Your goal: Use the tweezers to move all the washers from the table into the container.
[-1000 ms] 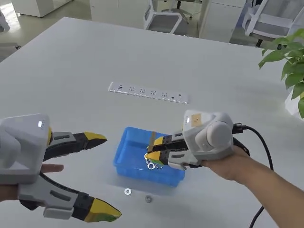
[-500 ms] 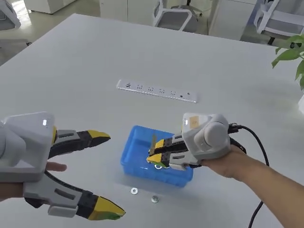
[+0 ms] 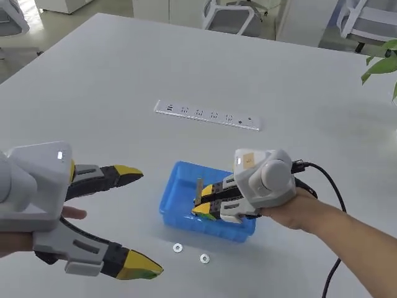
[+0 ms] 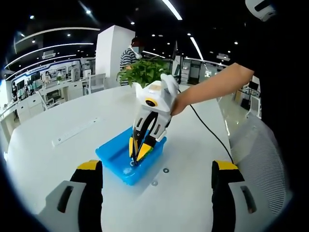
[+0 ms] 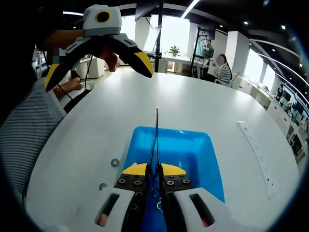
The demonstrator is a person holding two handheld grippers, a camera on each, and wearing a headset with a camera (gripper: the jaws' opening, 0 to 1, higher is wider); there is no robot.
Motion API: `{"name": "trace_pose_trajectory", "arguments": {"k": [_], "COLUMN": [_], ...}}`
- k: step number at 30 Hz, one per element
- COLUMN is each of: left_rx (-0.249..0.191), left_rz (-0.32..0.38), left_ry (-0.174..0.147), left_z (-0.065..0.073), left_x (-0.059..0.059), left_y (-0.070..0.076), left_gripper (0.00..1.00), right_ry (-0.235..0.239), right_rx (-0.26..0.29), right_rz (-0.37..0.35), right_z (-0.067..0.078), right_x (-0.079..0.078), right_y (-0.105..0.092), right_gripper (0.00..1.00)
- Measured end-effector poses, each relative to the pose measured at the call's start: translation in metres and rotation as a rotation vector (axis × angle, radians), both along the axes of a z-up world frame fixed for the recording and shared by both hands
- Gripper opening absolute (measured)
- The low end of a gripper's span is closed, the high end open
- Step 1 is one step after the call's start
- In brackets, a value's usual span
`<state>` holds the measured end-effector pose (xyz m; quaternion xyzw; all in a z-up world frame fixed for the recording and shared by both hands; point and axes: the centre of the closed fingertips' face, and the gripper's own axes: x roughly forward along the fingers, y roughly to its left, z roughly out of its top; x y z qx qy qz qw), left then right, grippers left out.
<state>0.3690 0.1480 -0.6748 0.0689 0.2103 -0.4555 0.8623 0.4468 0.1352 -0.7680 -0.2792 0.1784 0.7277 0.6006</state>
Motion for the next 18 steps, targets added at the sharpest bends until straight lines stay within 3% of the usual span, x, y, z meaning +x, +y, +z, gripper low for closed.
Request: {"name": "trace_pose_trajectory", "arguments": {"k": [18], "left_rx": [0.034], "left_rz": [-0.01], "left_ry": [0.014], "left_z": [-0.008], "left_x": [0.0043], "left_y": [0.0032], "left_gripper": [0.98], "right_ry": [0.004], "right_rx": [0.003], "right_rz": [-0.003], "right_z": [-0.0011], "right_x": [0.0015], "right_y": [-0.0009], "right_gripper": [0.1]}}
